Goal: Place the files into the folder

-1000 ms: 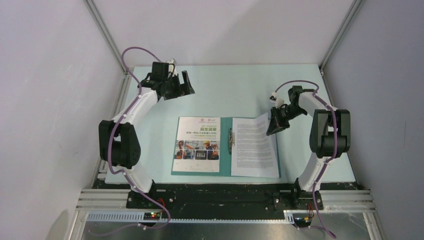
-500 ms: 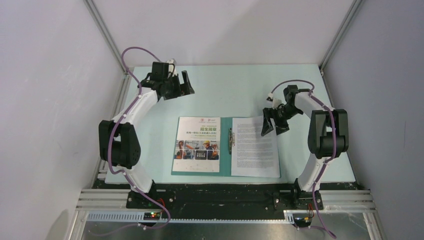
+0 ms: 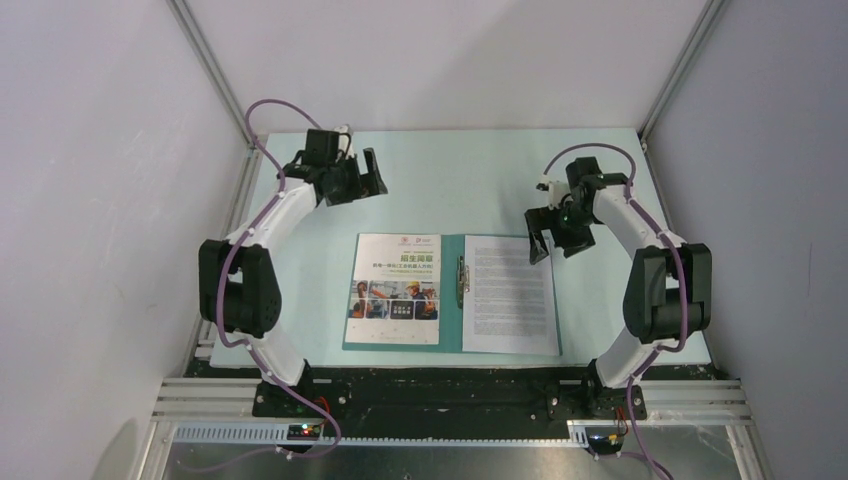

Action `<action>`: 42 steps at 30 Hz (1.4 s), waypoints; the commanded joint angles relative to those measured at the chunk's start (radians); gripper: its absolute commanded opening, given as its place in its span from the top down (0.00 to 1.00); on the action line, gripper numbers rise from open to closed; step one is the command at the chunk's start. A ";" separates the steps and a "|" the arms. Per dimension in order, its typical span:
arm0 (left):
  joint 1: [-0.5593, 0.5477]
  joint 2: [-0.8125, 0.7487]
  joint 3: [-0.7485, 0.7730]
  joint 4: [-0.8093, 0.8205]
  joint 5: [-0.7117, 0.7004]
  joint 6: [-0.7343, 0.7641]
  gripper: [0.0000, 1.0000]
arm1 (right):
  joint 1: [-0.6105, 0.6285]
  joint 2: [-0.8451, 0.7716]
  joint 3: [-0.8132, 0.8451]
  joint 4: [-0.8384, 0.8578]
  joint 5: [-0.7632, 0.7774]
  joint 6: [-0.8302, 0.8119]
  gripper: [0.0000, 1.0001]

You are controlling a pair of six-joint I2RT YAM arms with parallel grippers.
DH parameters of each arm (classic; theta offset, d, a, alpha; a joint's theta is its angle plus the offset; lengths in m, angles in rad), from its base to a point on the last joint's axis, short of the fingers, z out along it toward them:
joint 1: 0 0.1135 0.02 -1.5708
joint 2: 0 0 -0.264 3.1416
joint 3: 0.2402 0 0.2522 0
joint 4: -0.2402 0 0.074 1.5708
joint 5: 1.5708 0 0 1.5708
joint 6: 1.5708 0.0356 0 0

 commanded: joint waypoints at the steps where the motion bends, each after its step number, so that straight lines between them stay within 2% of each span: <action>1: -0.018 -0.076 -0.015 0.011 0.033 0.067 0.00 | -0.019 -0.072 0.048 0.025 0.094 -0.043 0.01; 4: -0.033 -0.097 -0.034 0.010 0.148 0.132 0.00 | -0.047 -0.092 0.068 -0.014 -0.075 -0.047 0.04; 6: -0.049 -0.110 -0.047 0.010 0.241 0.178 0.00 | -0.048 -0.109 0.071 -0.033 -0.178 -0.046 0.11; 8: -0.068 -0.111 -0.060 0.006 0.321 0.223 0.00 | -0.040 -0.111 0.072 -0.035 -0.255 -0.040 0.27; 9: -0.082 -0.106 -0.062 0.002 0.339 0.245 0.01 | -0.031 -0.107 0.077 -0.036 -0.282 -0.024 0.42; 10: -0.096 -0.101 -0.061 -0.002 0.370 0.250 0.02 | -0.027 -0.096 0.082 -0.036 -0.288 -0.017 0.65; 12: -0.118 -0.081 -0.060 -0.006 0.409 0.255 0.04 | -0.006 -0.084 0.099 -0.043 -0.281 -0.017 0.97; 13: -0.127 -0.066 -0.060 -0.006 0.412 0.248 0.04 | 0.014 -0.085 0.108 -0.048 -0.247 -0.032 1.00; 16: -0.181 -0.027 -0.065 0.009 0.426 0.221 0.04 | 0.042 -0.072 0.106 -0.053 -0.170 -0.013 0.98; 17: -0.194 -0.003 -0.066 0.022 0.413 0.196 0.05 | 0.043 -0.046 0.101 -0.066 -0.171 0.035 0.88; 18: -0.214 0.012 -0.064 0.029 0.405 0.184 0.04 | 0.039 -0.030 0.098 -0.080 -0.246 0.043 0.54; 19: -0.224 0.042 -0.053 0.038 0.399 0.166 0.04 | 0.029 -0.006 0.085 -0.106 -0.312 0.007 0.43; 20: -0.241 0.058 -0.046 0.045 0.401 0.160 0.04 | 0.027 0.001 0.077 -0.114 -0.397 -0.012 0.37; 21: -0.247 0.086 -0.029 0.047 0.403 0.153 0.05 | 0.034 0.015 0.063 -0.112 -0.411 -0.022 0.44; 22: -0.257 0.101 -0.021 0.055 0.407 0.150 0.05 | 0.039 0.026 0.060 -0.109 -0.405 -0.020 0.73; 24: -0.265 0.158 0.002 0.070 0.435 0.134 0.06 | 0.048 0.058 0.056 -0.087 -0.365 0.013 0.99; 34: -0.298 0.304 0.061 0.114 0.577 0.119 0.09 | 0.056 0.248 0.061 -0.010 -0.375 0.088 1.00; 39: -0.308 0.366 0.095 0.124 0.606 0.117 0.09 | 0.054 0.317 0.066 0.030 -0.283 0.180 1.00; 42: -0.312 0.402 0.131 0.128 0.606 0.103 0.10 | 0.052 0.354 0.070 0.036 -0.277 0.206 1.00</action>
